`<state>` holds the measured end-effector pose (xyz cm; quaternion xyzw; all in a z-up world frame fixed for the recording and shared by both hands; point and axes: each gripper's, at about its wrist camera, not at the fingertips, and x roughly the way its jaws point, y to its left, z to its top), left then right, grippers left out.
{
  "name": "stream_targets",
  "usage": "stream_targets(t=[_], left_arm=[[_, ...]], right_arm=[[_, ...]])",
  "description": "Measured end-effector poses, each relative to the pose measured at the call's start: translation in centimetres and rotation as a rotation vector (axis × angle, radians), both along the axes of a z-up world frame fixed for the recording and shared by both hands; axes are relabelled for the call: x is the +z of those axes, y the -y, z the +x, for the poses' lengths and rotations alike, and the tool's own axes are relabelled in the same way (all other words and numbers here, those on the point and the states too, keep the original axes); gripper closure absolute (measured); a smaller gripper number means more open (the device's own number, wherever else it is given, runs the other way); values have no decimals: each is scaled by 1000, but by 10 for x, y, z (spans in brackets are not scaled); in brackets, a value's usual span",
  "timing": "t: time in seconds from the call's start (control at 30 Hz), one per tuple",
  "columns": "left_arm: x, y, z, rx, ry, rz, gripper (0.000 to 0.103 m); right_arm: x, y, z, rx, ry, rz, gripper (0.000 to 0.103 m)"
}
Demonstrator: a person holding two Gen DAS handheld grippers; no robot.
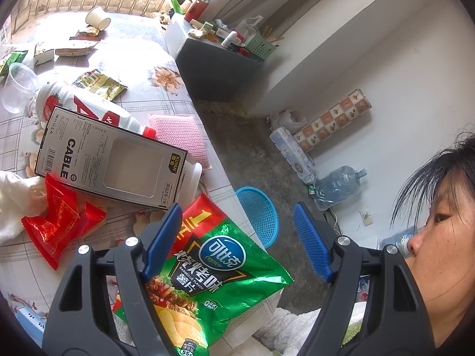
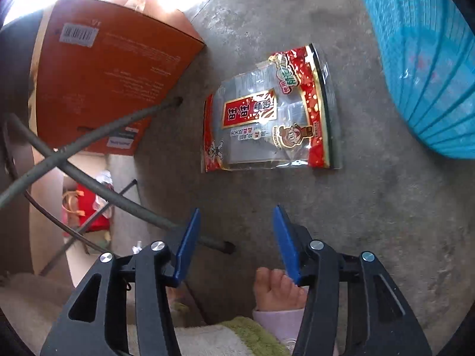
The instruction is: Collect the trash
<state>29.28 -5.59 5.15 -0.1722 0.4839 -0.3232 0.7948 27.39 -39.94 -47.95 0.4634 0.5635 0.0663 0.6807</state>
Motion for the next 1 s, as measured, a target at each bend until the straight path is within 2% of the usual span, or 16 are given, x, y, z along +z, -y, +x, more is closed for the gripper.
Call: stream_targets(t=[0.1, 0.23, 0.37, 0.5, 0.53, 0.63, 0.8, 0.87, 1.0], left_arm=[[-1, 0, 2, 2, -3, -1, 30], [-4, 0, 3, 4, -6, 10, 30], [-4, 1, 5, 1, -5, 29, 30], [-7, -1, 10, 7, -10, 29, 30], [-8, -2, 11, 10, -12, 26, 30], [-11, -3, 13, 15, -17, 23, 30], [-17, -3, 15, 13, -31, 22, 30], [-18, -3, 15, 11, -32, 21, 30], [-18, -2, 15, 12, -31, 21, 30]], right_arm=[[-37, -18, 7, -91, -78, 102, 49], [-85, -25, 4, -315, -154, 292, 45], [-114, -18, 6, -511, -206, 430, 42], [-142, -11, 0, -695, -319, 572, 40], [-146, -8, -1, -722, -336, 582, 40], [-151, -7, 0, -763, -366, 645, 29], [-157, 1, -4, -836, -380, 750, 30], [-159, 4, -5, -841, -395, 742, 31], [-166, 1, -13, -862, -437, 785, 48]])
